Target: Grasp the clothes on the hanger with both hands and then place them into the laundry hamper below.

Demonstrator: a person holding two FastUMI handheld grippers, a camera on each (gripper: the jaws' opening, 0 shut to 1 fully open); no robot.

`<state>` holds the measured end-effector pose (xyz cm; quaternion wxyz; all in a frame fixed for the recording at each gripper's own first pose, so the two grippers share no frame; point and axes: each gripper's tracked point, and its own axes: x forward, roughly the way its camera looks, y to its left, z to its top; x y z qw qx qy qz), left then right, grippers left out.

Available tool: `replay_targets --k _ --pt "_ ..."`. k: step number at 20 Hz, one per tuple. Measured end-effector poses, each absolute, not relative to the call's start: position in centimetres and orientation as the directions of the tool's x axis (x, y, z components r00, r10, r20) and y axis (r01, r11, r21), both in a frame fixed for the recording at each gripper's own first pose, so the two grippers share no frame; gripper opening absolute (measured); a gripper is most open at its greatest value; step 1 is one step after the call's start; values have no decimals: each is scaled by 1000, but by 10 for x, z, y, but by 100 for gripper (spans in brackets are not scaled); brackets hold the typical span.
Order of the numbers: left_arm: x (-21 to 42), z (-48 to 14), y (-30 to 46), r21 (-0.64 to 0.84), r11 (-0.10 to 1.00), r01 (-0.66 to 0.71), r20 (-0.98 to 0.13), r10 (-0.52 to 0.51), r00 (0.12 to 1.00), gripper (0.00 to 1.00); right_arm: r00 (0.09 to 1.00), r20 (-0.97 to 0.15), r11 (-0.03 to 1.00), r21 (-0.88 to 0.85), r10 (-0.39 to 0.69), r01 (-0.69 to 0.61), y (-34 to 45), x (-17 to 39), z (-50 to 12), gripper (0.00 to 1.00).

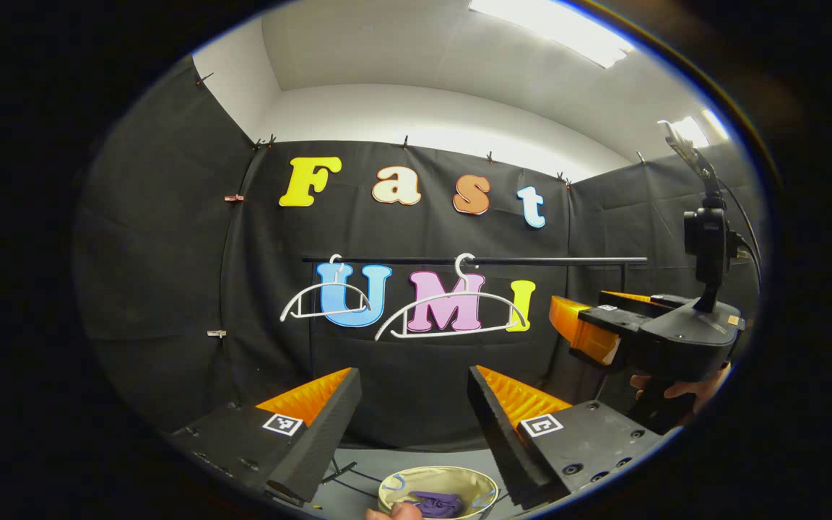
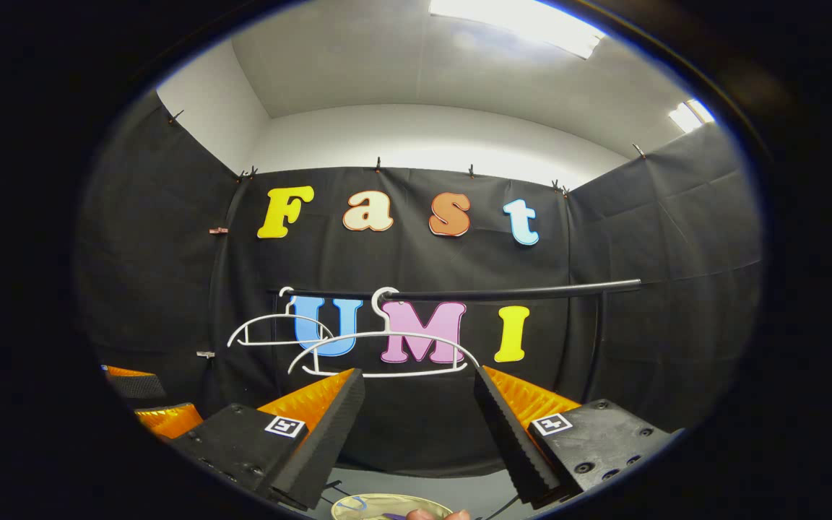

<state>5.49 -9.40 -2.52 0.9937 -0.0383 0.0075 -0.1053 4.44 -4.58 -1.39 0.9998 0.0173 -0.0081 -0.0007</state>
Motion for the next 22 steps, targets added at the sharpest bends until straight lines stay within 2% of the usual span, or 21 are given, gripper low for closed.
replay_targets --k 20,21,22 --pt "53 -24 -112 -59 975 213 -10 -214 977 94 1000 14 999 43 -1 1 -57 42 -16 98" --pt "53 -25 -112 -59 975 214 -10 -215 977 98 1000 11 999 45 -2 2 -57 43 -17 98" --pt "53 -25 -112 -60 975 213 -11 -214 977 93 1000 10 999 48 -2 1 -57 43 -18 98"
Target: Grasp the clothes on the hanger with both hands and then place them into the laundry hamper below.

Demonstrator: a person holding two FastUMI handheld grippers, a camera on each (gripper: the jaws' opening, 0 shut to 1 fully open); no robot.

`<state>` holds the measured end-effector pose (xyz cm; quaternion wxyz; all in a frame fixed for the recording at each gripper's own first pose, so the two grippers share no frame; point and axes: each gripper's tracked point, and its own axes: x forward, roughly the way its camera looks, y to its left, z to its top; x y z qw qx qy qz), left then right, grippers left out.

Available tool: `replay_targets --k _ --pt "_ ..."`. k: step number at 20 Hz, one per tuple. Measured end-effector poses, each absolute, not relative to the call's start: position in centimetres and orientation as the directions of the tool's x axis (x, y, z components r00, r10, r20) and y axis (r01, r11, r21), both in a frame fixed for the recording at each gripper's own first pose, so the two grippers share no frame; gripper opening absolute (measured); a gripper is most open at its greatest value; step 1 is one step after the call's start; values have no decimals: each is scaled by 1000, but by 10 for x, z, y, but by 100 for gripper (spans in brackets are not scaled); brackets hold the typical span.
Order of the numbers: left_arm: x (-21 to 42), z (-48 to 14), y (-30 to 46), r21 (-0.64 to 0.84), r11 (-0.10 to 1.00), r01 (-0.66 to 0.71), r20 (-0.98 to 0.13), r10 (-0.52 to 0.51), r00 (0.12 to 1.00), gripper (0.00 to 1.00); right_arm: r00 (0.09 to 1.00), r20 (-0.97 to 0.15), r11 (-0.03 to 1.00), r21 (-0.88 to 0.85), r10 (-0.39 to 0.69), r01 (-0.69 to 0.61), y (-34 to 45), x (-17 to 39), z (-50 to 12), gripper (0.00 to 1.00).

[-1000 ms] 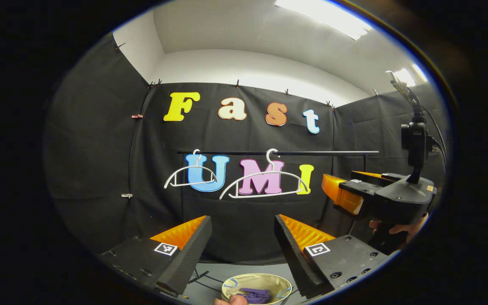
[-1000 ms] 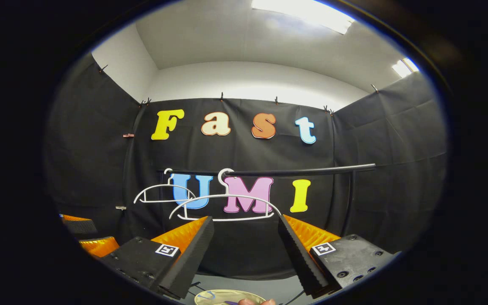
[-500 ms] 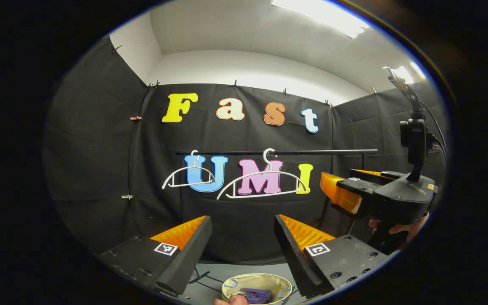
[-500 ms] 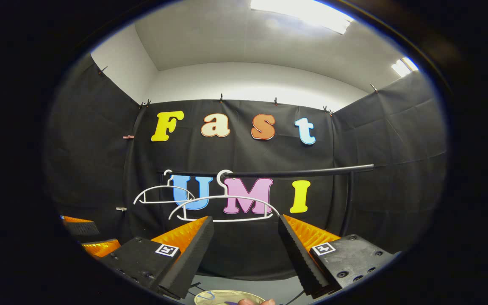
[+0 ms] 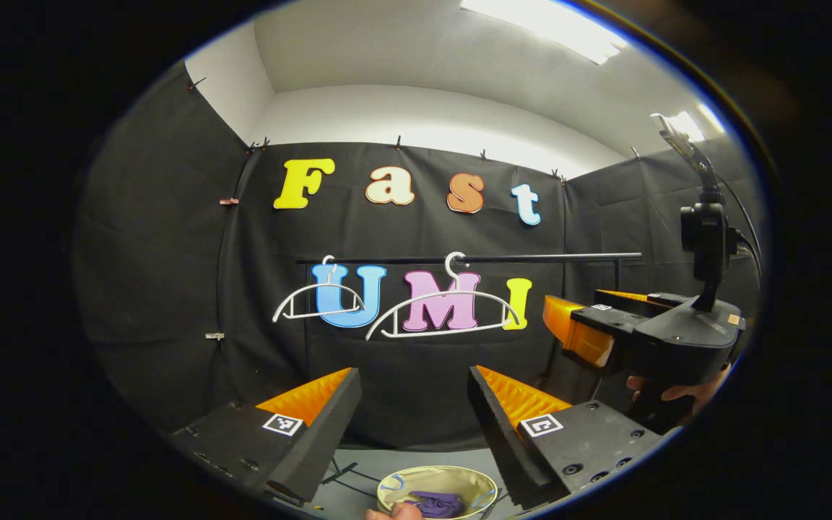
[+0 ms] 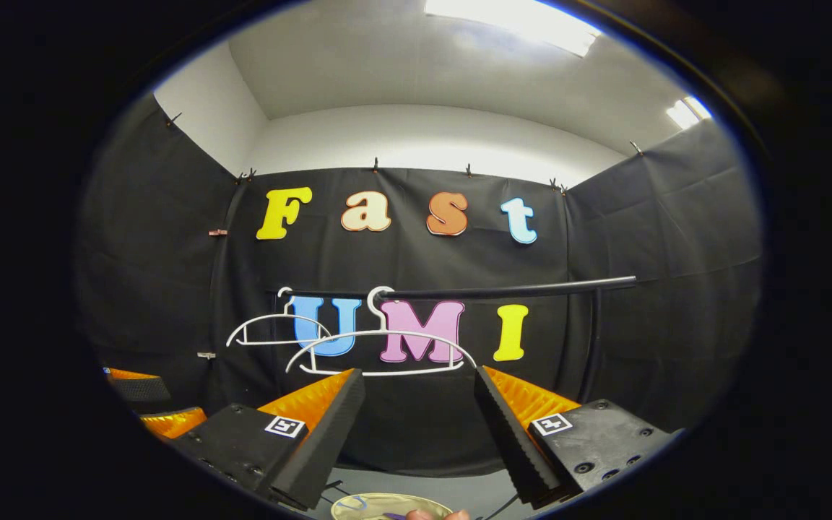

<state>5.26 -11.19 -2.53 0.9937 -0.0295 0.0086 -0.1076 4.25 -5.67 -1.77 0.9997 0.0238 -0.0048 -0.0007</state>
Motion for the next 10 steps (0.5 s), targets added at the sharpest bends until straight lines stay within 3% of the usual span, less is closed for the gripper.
replay_targets --k 10 --pt "52 -26 -109 -65 974 216 -17 -218 976 94 1000 5 999 51 -9 8 -55 44 -20 98"
